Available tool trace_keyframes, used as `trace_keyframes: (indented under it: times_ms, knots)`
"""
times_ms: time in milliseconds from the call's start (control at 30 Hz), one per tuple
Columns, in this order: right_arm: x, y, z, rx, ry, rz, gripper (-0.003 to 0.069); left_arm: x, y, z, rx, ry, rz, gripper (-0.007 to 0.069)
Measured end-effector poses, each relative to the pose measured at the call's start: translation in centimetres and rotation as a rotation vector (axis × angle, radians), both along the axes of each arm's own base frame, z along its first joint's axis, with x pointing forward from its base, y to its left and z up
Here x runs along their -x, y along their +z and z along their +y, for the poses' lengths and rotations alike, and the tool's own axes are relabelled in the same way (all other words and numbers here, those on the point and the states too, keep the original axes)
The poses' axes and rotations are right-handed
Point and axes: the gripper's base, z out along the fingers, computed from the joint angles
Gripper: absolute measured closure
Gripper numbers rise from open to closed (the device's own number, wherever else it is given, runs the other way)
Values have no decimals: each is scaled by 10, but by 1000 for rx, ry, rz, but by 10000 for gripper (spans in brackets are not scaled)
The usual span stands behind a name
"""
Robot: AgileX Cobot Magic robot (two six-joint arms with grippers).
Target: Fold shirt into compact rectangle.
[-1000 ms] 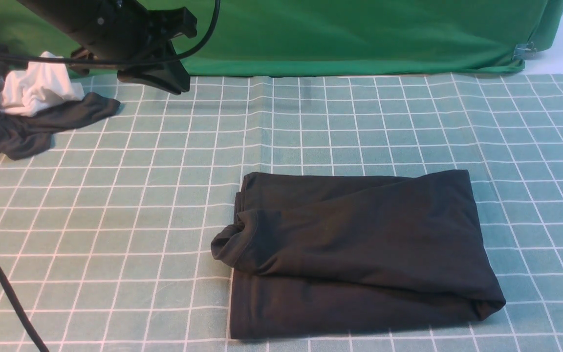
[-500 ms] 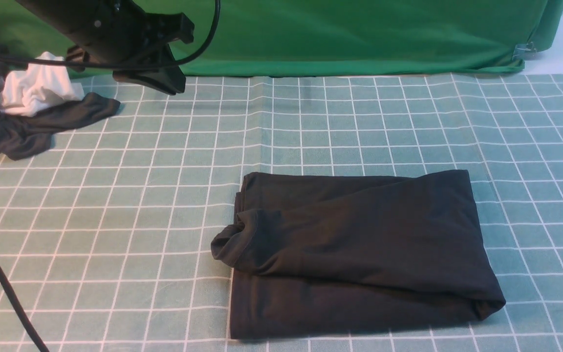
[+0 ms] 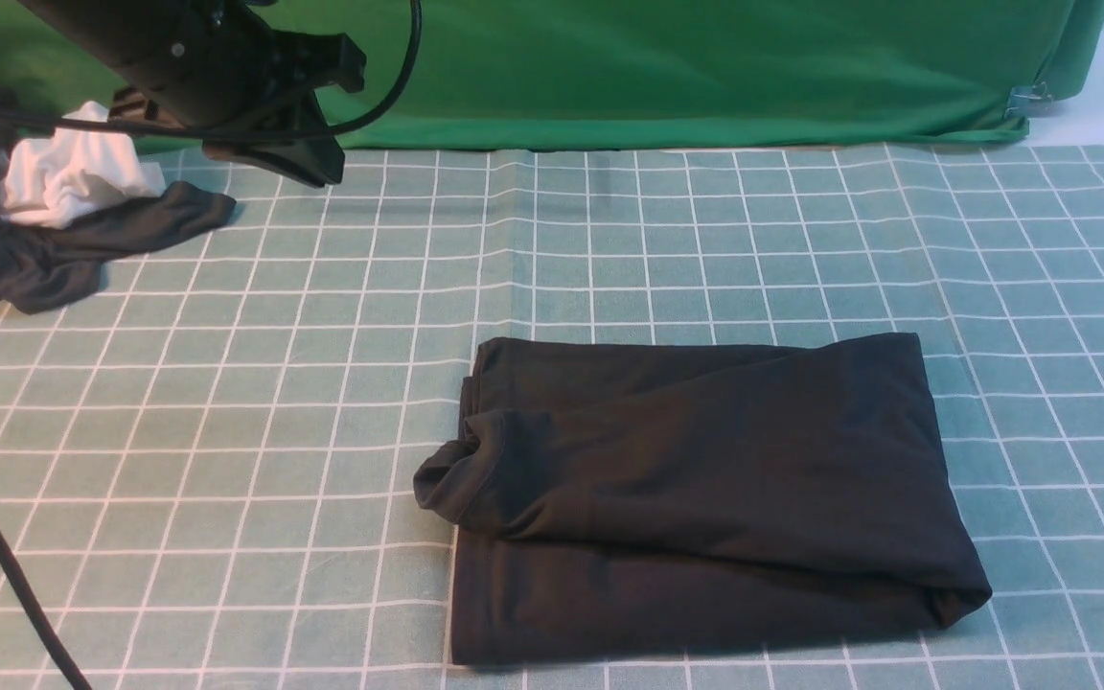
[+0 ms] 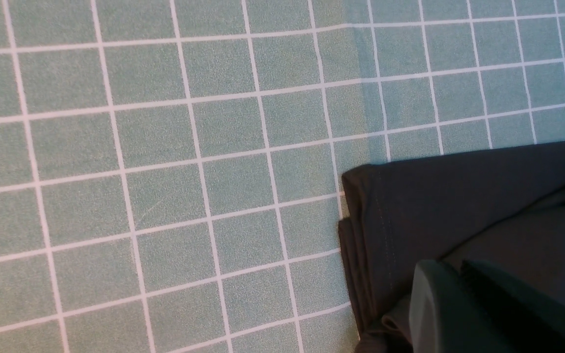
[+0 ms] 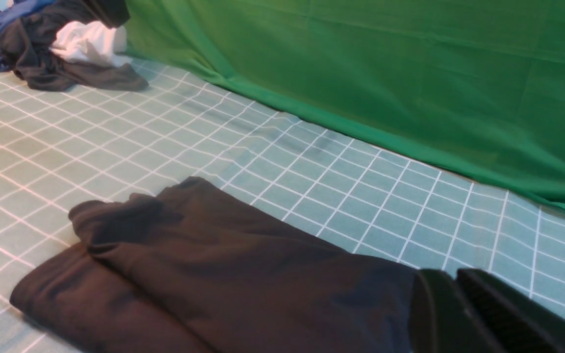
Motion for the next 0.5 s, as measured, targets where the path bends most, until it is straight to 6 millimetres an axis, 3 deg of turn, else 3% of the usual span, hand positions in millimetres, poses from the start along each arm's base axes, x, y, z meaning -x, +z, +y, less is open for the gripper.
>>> trace_keyframes:
  times_ms: [500]
  knots:
    - [-1, -3, 1, 1, 0, 3, 576, -1, 0, 0, -3, 3, -7, 610]
